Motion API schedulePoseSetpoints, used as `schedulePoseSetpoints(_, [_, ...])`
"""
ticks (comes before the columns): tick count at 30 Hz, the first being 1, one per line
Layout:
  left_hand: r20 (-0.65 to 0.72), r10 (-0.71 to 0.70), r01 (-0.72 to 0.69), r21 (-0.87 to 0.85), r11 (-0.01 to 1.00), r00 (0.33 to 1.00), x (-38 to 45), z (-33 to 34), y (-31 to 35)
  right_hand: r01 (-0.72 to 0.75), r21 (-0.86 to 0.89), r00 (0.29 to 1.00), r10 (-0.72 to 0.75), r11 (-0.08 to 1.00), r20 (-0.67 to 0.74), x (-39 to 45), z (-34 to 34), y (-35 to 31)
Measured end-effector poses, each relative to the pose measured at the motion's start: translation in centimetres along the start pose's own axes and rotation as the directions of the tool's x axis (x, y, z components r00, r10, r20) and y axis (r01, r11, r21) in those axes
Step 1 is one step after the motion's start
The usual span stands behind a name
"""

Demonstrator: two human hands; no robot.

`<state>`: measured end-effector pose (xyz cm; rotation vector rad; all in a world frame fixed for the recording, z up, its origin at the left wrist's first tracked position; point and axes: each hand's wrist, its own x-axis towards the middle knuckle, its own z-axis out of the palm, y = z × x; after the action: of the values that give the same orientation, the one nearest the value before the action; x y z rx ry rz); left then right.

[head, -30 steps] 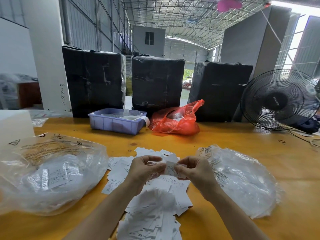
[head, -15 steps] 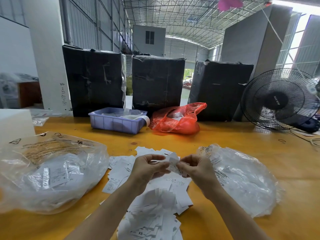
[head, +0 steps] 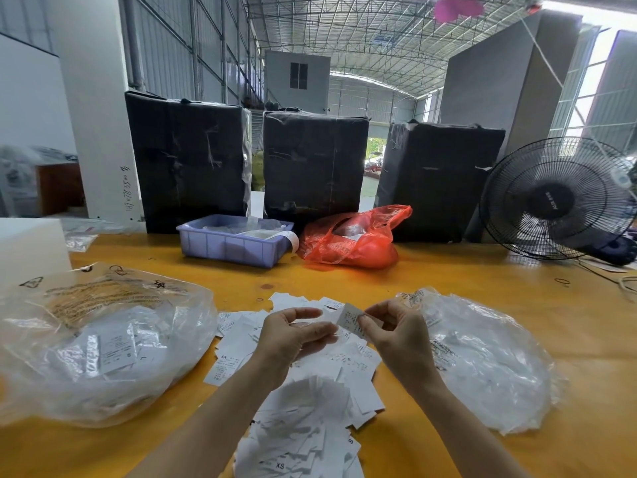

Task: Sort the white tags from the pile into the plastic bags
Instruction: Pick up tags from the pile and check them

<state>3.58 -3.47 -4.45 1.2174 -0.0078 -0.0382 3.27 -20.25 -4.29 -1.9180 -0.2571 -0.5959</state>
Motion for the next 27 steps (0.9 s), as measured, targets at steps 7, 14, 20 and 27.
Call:
schedulePoseSetpoints(7, [0.002,0.007,-0.007,0.063,0.998,1.0,0.0,-0.2,-0.01,0.006,-0.016,1.0,-0.006,1.0,-0.002,-0.05,0.06,-0.04])
schedulePoseSetpoints(14, [0.009,0.012,-0.012,0.036,0.999,1.0,0.15,-0.51,-0.07,-0.054,0.079,0.998,0.056,0.995,-0.022,0.17,-0.12,0.02])
schedulePoseSetpoints(20, [0.009,0.016,-0.017,0.05,0.999,1.0,0.26,-0.55,-0.1,-0.066,0.088,0.998,0.064,0.994,0.028,0.04,-0.22,-0.16])
schedulePoseSetpoints(27, [0.014,0.021,-0.022,0.075,0.997,1.0,0.44,-0.55,-0.26,-0.085,0.065,0.991,0.078,0.994,0.105,-0.01,-0.11,-0.15])
